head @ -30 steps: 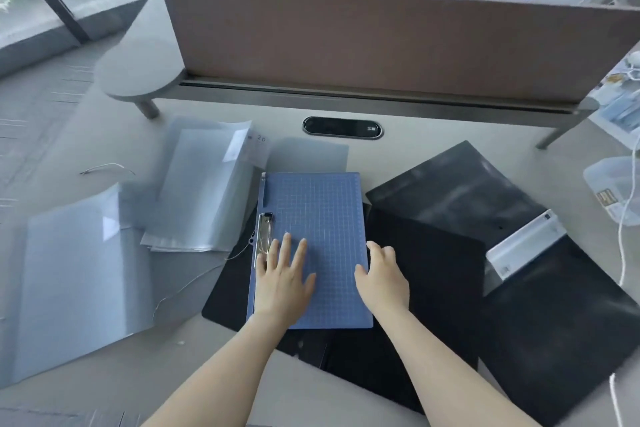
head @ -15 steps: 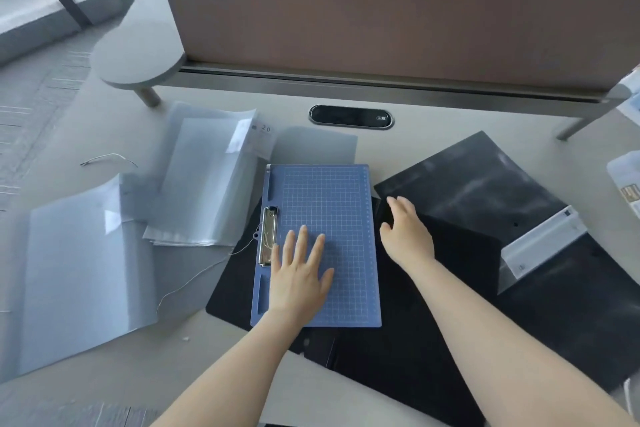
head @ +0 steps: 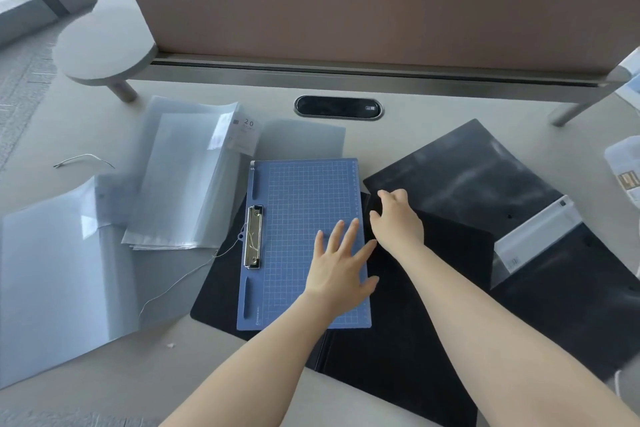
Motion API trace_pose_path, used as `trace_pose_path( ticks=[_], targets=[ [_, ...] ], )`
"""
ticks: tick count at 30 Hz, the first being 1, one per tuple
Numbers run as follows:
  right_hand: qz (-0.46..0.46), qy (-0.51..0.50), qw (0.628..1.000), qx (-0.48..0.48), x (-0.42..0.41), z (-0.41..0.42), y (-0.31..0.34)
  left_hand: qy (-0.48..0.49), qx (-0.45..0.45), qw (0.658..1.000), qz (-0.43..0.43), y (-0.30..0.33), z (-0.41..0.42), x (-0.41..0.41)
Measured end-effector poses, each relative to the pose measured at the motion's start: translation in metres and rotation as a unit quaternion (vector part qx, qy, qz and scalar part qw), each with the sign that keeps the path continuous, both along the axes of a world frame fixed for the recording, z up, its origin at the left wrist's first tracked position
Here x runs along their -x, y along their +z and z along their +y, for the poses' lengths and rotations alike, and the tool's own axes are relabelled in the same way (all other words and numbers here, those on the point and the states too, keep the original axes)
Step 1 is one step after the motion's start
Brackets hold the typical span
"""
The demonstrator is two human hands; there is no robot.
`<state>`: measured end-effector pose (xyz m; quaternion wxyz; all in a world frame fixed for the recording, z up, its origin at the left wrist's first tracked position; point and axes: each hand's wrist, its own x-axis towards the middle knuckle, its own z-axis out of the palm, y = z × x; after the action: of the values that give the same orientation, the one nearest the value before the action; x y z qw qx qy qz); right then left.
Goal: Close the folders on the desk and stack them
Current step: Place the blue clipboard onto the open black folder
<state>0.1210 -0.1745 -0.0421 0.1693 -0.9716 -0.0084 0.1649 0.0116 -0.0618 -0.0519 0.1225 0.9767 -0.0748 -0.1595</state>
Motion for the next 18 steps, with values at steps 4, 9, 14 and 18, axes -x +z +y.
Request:
trace_pose_path(
  ticks=[4,9,14,18],
  targets=[
    [-0.005,-0.006,1.000,-0.016,-0.004,-0.002,0.001,0.019,-0.017,1.000,-0.007,-0.005,-0.002,0.002],
    [-0.005,-0.024,0.999,-0.022,-0.006,-0.003,0.003,0.034,-0.024,0.998,-0.037,-0.004,-0.004,0.004],
    [-0.008,-0.037,0.999,-0.022,-0.007,-0.008,0.008,0.047,-0.034,0.997,-0.053,-0.003,-0.001,0.005],
    [-0.015,-0.035,0.999,-0.015,-0.007,-0.015,0.011,0.052,-0.042,0.997,-0.041,-0.001,0.005,0.005]
  ],
)
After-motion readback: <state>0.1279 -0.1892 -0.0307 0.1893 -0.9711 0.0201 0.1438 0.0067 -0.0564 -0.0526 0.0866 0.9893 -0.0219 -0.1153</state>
